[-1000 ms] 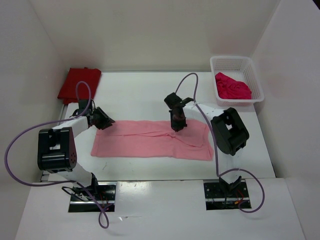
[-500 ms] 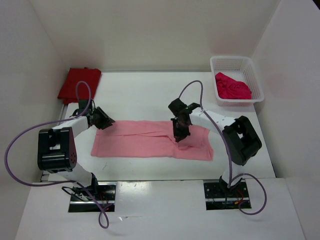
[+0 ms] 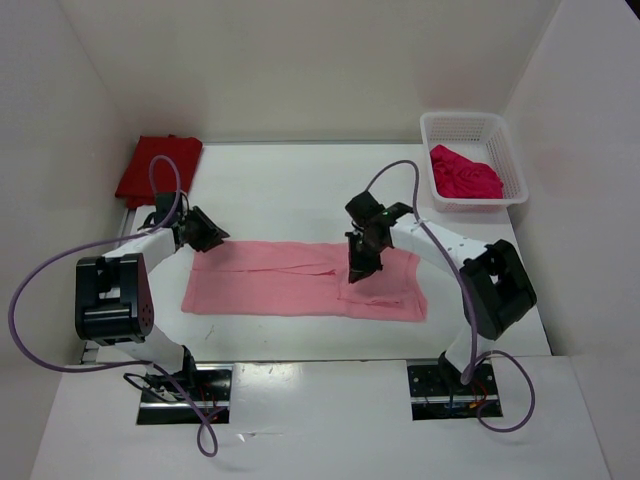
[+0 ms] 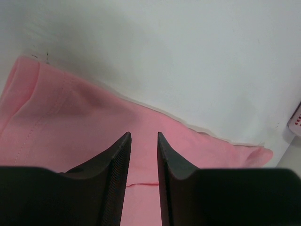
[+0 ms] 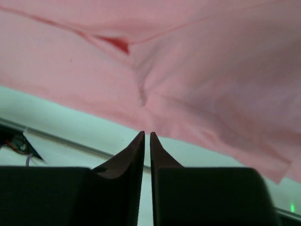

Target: Fold and stack the t-shirts

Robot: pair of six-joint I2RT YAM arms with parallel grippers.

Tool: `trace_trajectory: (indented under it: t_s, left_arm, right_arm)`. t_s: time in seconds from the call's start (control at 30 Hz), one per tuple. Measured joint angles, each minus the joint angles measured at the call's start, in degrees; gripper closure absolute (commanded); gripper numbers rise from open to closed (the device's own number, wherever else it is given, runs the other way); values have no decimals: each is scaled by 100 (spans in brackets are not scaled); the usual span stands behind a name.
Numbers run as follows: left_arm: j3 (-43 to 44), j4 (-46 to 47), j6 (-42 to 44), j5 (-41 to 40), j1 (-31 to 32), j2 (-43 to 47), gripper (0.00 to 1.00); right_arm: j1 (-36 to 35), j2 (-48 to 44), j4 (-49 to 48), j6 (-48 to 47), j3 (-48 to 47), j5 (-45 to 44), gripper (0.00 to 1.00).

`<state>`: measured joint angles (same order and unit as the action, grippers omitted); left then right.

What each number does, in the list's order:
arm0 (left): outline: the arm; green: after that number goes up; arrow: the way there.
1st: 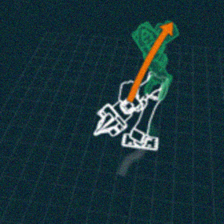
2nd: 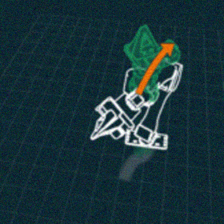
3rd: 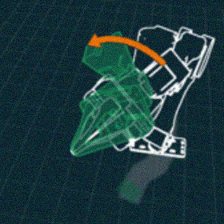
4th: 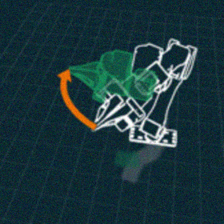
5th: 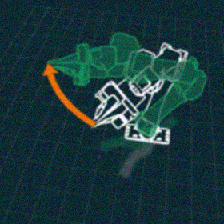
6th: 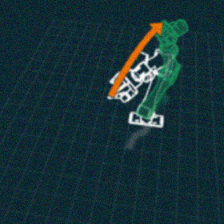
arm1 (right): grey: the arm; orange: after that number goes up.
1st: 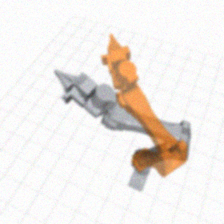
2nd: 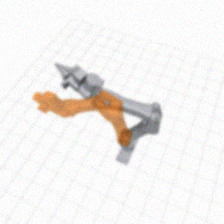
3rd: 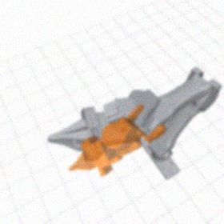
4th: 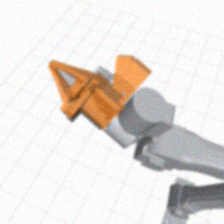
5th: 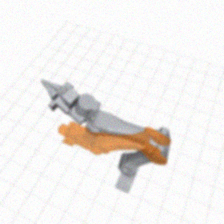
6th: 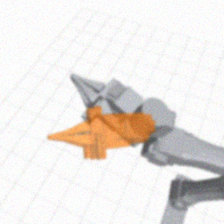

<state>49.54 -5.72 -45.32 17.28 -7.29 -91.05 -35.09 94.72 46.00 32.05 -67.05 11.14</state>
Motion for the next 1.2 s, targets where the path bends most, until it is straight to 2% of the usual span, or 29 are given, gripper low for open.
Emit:
trace_trajectory:
  t_s: [0.03,0.1,0.4,0.57,0.63,0.9,1.0,1.1,1.2]
  left_arm:
    - [9,0,2,0,9,0,64]
    - [26,-22,9,0,37,0,64]
    - [52,2,15,17,240,-142,61]
    - [7,94,-42,374,-483,-713,61]
    - [9,140,-195,745,-789,-883,59]
    - [-149,350,-586,1237,-1248,-942,57]
    - [-186,348,-684,1300,-1436,-907,57]
    - [-188,236,-739,1231,-1506,-684,57]
    - [-94,140,-745,1145,-1342,-284,57]
  right_arm:
    - [74,0,-50,24,22,-52,96]
    - [181,2,-219,76,166,-229,100]
    - [426,-275,-415,544,1300,-931,100]
    - [841,-608,-463,920,1543,-1032,100]
    - [855,-608,-575,1091,1694,-957,100]
    - [833,-1141,-868,1958,2538,-570,100]
    - [863,-1628,-745,2168,2579,-649,100]
    - [1185,-2197,-732,2098,2334,-638,100]
    - [1644,-2017,-905,1858,1738,-634,100]
